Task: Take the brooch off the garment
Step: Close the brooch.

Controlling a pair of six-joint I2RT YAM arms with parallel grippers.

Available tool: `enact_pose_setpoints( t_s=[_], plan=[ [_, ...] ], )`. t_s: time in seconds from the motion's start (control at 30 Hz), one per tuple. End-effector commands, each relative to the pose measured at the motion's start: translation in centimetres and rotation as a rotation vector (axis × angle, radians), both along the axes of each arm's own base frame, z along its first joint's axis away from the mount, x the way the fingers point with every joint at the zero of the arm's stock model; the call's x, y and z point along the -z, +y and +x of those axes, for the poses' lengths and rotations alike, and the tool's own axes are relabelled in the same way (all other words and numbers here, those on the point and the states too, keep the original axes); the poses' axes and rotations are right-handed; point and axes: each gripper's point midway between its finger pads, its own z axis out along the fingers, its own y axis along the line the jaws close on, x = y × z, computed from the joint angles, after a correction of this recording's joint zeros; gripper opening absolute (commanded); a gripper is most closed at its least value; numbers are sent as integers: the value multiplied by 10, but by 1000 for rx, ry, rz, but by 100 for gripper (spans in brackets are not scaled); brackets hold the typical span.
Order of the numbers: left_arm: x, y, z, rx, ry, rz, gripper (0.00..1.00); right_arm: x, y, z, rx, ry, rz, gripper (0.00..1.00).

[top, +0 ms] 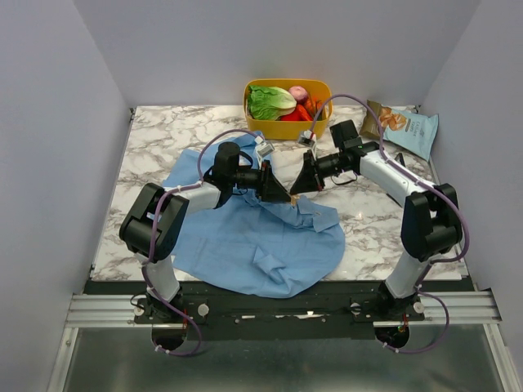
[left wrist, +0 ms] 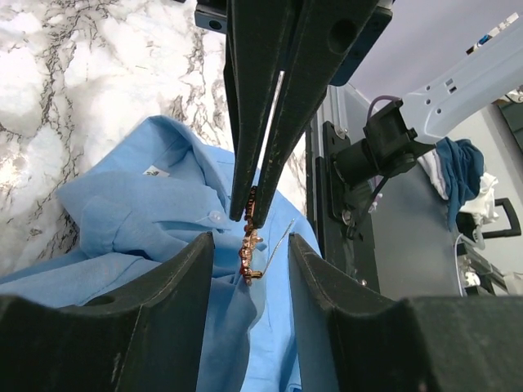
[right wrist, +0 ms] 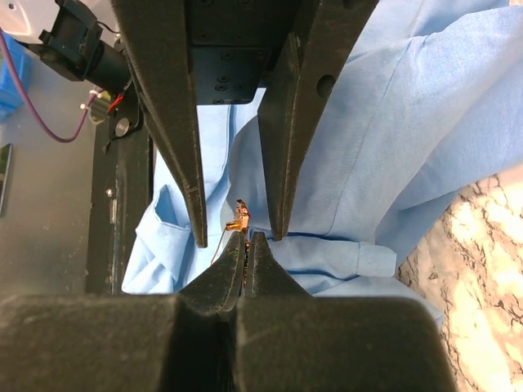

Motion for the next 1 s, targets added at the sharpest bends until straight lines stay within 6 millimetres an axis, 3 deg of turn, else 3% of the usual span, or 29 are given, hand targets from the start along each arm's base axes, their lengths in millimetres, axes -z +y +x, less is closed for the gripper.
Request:
enact_pose_setpoints(
  t_s=[0.0,0.23,0.67,0.97],
  plan=[
    [-9,-2,-4,28,-44,-28,50,-11,7,4,-9,37,42,0],
    [-7,-1,-5,21,-77,-17,51,-17,10,1,-29,93,80,0],
    [-19,2,-11,10,-168,-33,55,-10,7,7,-12,141,81,0],
    [-13,1,-20,51,-207,-18,50,-13,4,8,-16,192,118,0]
  ],
)
